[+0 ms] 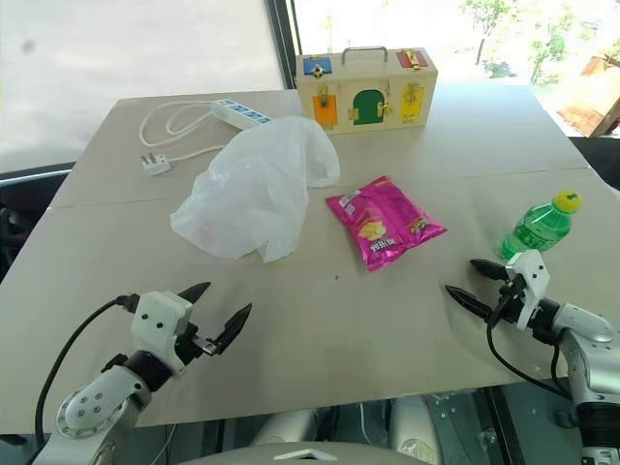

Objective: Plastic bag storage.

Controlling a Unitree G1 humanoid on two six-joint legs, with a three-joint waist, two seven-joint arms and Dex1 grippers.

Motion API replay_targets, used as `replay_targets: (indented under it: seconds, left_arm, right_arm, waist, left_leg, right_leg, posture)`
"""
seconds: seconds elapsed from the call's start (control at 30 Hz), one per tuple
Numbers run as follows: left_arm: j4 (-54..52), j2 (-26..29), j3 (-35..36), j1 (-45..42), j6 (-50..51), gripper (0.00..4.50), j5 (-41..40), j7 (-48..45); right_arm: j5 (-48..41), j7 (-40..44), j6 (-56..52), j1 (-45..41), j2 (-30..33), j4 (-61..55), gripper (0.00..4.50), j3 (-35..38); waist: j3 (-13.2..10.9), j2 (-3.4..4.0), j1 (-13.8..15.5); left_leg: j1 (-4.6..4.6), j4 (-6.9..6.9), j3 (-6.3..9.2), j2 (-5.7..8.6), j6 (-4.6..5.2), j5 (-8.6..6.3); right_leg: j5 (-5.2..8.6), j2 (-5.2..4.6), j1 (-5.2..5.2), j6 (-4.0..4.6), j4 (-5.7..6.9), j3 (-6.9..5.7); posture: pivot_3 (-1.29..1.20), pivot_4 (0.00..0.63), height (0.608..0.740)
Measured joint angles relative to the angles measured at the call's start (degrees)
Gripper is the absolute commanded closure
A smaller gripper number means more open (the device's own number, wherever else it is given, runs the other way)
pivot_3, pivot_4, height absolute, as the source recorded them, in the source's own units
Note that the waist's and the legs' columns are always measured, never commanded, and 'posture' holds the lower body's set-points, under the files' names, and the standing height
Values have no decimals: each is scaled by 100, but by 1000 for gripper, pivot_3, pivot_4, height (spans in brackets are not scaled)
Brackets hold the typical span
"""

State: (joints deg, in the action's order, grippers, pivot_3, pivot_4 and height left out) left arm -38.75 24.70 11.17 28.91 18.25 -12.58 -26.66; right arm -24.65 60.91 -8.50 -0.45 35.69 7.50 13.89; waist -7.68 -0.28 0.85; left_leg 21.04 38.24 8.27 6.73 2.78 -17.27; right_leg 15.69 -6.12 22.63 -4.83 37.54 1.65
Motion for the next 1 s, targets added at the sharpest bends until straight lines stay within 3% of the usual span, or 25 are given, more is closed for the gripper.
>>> replay_targets:
  seconds: [0.7, 0.9, 1.0]
  left_arm:
    - [0, -37, -51, -5, -9, 63, -59, 20]
    - [0, -39, -191, -555, 132, 63, -87, 54]
    - [4, -121, -559, -1259, 425, 63, -112, 147]
  right_arm:
    - [150, 36, 390, 79, 34, 37, 0, -2]
    - [141, 21, 386, 109, 24, 28, 0, -6]
    - [-50, 107, 141, 278, 70, -293, 0, 5]
  waist:
    - [-5, 2, 1]
    - [-5, 4, 17]
    - [-5, 8, -1]
  left_leg:
    - [0, -2, 1, 0, 0, 0]
    - [-1, -1, 2, 0, 0, 0]
    - [-2, 0, -1, 1, 0, 0]
  right_leg:
    - [0, 0, 0, 0, -4, -1]
    - [0, 0, -1, 0, -3, -3]
    - [0, 3, -2, 0, -3, 3]
  posture:
    - [0, 150, 740]
    - [0, 150, 740]
    - [0, 150, 740]
